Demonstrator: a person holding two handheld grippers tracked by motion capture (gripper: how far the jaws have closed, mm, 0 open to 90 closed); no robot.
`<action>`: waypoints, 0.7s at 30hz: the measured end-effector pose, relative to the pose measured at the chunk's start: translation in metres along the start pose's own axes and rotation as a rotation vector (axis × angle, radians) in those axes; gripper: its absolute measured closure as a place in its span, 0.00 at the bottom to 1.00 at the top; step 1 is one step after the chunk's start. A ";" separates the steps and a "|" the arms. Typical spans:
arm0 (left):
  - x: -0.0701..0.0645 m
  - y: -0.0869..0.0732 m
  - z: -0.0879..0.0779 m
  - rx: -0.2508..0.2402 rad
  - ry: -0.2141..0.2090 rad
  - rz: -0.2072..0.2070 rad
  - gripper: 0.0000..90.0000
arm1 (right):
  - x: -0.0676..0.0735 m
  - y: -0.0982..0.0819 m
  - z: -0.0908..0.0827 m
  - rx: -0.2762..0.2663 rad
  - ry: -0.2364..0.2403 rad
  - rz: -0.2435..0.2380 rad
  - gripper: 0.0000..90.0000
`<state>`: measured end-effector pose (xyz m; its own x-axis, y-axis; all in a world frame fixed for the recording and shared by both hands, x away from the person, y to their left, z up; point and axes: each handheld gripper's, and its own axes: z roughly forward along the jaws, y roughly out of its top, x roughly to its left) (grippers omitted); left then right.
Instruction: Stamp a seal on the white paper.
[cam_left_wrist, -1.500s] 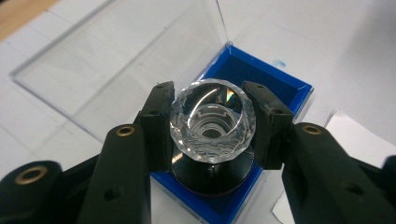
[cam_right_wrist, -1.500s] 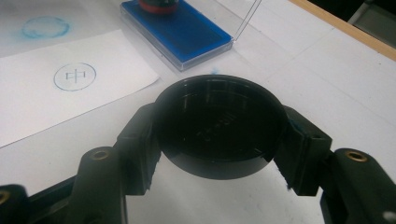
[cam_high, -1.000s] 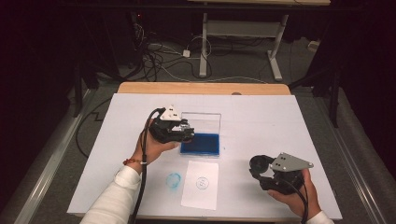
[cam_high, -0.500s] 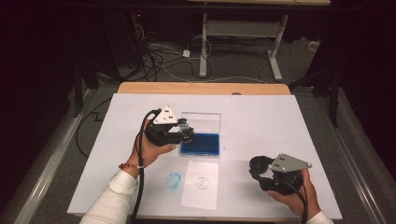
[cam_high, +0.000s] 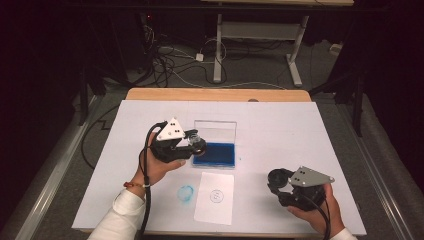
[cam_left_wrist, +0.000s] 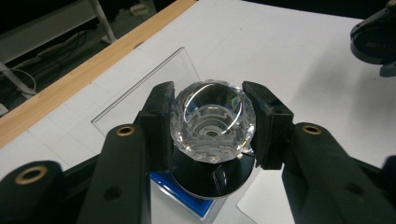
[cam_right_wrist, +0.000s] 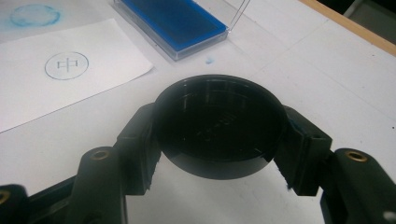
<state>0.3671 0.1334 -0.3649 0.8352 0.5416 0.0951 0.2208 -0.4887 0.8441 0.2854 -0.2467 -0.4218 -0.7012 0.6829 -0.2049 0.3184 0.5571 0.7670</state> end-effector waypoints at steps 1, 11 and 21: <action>-0.001 0.000 0.000 -0.003 -0.001 0.002 0.61 | 0.000 0.000 0.000 0.000 0.003 -0.001 0.43; -0.015 0.001 -0.003 -0.006 -0.040 0.036 0.61 | 0.002 0.000 -0.001 -0.003 0.007 -0.004 0.43; -0.031 -0.001 -0.006 -0.007 -0.094 0.070 0.61 | 0.004 0.000 -0.001 -0.003 0.017 -0.009 0.43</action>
<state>0.3383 0.1213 -0.3651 0.8919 0.4399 0.1047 0.1569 -0.5181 0.8408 0.2820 -0.2444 -0.4218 -0.7144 0.6701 -0.2015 0.3104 0.5616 0.7669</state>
